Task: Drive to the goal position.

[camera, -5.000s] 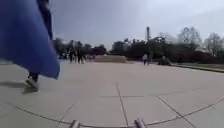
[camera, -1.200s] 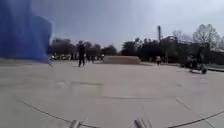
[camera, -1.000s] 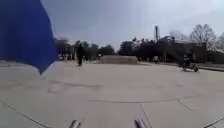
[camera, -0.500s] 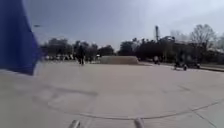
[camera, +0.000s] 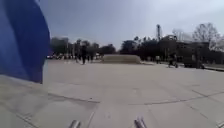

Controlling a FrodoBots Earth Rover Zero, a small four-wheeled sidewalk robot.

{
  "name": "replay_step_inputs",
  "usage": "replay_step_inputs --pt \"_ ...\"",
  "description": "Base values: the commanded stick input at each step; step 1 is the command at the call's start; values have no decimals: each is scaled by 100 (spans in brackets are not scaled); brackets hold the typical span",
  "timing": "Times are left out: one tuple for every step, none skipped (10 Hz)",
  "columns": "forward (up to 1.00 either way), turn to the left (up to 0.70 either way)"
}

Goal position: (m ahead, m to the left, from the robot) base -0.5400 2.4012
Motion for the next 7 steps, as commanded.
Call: replay_step_inputs --pt "85 -14" --pt "85 -28" --pt "85 -32" --pt "85 -21" --pt "85 -7" --pt "85 -2" --pt "85 1"
